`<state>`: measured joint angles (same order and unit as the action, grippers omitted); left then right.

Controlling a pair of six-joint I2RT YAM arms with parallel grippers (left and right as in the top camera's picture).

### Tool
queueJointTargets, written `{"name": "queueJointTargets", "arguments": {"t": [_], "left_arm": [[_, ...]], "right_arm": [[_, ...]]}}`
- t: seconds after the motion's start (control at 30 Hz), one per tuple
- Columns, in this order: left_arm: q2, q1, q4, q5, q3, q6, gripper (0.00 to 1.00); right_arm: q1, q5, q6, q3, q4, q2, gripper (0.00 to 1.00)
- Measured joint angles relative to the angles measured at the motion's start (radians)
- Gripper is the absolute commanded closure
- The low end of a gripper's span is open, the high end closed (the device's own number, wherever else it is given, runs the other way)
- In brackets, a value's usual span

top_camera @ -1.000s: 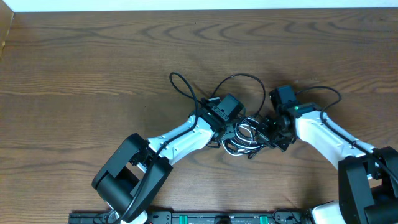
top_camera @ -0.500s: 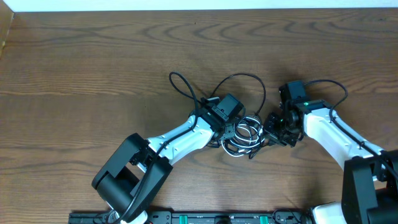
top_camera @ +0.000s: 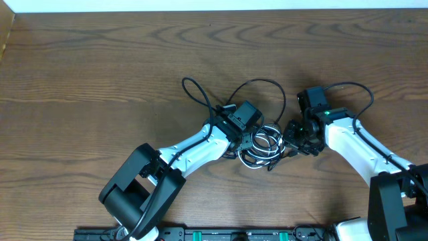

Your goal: Untangle cables

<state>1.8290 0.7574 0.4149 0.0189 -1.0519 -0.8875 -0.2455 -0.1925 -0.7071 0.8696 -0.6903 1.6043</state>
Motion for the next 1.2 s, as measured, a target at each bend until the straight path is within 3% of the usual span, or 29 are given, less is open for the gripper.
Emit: {"name": "queueJointTargets", "arguments": {"t": [0.47, 1.2], "left_arm": [[0.000, 0.000, 0.000, 0.000, 0.000, 0.000, 0.45], [0.000, 0.000, 0.000, -0.003, 0.000, 0.000, 0.45]], "right_arm": [[-0.049, 0.017, -0.010, -0.001, -0.002, 0.000, 0.79], [-0.076, 0.017, -0.168, -0.061, 0.063, -0.001, 0.85]]}}
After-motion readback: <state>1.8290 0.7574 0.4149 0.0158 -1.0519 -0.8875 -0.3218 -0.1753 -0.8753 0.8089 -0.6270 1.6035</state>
